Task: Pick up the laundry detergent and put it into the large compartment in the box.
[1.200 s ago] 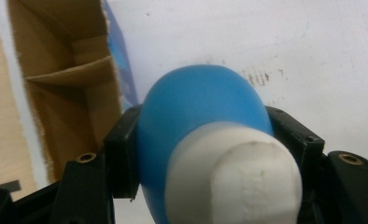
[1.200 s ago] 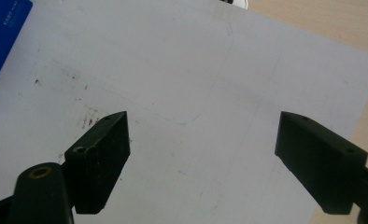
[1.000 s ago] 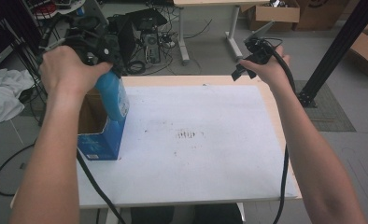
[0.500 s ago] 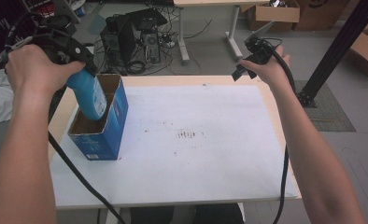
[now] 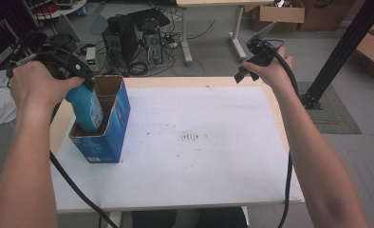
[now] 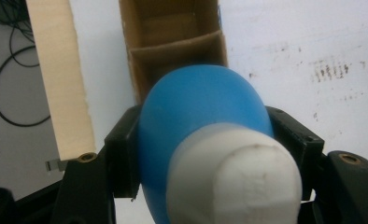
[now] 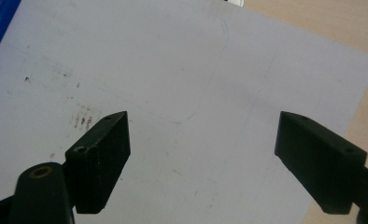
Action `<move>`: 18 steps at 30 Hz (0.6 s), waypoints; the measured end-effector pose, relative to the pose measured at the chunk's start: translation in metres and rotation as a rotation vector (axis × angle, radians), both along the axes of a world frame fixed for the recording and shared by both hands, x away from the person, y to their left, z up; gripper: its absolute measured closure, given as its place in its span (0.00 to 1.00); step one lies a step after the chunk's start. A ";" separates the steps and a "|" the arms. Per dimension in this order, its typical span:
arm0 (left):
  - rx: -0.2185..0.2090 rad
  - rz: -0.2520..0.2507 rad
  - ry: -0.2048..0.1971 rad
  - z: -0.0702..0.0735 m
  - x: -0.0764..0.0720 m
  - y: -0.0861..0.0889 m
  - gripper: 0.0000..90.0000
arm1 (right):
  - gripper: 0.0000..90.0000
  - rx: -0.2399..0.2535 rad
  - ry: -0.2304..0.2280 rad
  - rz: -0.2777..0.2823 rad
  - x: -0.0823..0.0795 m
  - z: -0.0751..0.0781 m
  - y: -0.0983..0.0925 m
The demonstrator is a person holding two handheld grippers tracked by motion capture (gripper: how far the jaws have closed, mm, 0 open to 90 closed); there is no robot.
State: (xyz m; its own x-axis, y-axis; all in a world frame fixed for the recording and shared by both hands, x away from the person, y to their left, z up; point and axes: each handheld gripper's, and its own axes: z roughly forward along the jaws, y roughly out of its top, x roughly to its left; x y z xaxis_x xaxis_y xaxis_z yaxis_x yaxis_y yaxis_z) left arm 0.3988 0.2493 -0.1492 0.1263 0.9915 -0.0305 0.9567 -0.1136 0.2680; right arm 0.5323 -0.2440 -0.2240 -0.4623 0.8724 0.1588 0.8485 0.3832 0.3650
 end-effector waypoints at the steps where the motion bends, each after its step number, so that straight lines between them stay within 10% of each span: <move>1: -0.001 0.000 0.003 -0.004 0.001 0.001 0.42 | 0.20 -0.001 0.000 0.001 0.000 0.000 0.000; 18: -0.025 0.021 0.070 -0.069 0.010 0.005 0.42 | 0.20 -0.004 -0.003 0.010 -0.002 -0.001 0.001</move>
